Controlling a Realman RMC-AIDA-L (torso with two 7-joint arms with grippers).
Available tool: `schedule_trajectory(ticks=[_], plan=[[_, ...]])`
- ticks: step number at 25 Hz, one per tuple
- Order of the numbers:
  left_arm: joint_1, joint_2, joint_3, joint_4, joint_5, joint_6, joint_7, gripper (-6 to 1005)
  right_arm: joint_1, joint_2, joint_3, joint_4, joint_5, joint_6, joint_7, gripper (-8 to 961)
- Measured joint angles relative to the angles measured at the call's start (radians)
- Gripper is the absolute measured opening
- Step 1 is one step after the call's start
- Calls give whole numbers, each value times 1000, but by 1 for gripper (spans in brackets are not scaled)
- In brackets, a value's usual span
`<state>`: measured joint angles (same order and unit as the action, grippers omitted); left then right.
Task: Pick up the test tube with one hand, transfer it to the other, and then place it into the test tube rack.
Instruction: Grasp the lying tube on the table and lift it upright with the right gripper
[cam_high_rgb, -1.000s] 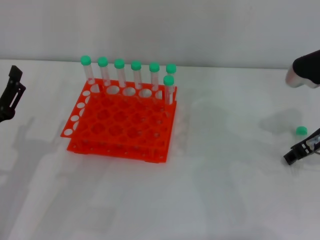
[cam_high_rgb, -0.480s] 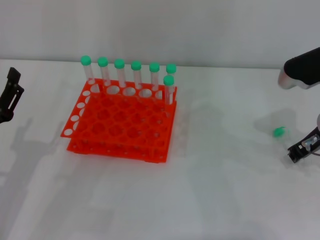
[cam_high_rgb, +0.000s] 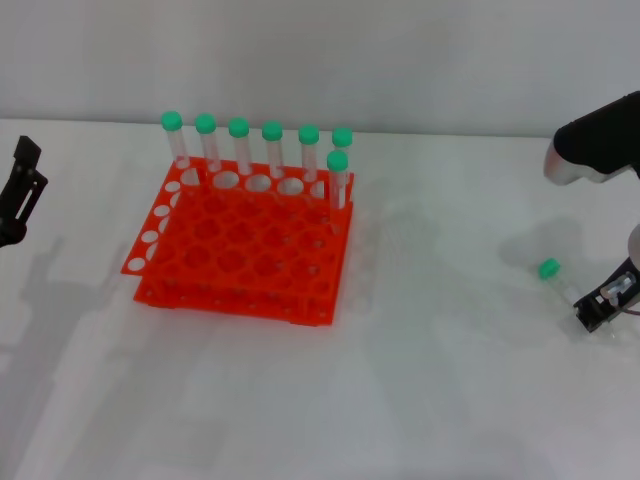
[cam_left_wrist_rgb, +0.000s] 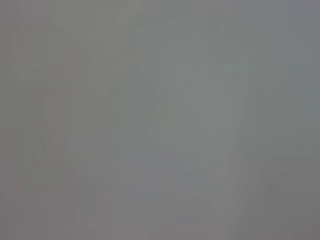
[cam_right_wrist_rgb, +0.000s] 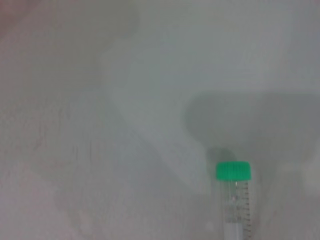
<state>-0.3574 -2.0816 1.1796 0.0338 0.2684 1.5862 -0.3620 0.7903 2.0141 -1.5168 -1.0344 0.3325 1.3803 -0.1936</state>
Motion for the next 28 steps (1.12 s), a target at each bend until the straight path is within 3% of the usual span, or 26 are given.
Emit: schedule_trajectory(ticks=[8,28], plan=[[3,-2,0,0,0,2,-2,845,43,1,-2,71,-7,-9,-11,207],[-2,-2,6,-1,9,0,-34,846,39,0,8,60,1,-26,-77,181]])
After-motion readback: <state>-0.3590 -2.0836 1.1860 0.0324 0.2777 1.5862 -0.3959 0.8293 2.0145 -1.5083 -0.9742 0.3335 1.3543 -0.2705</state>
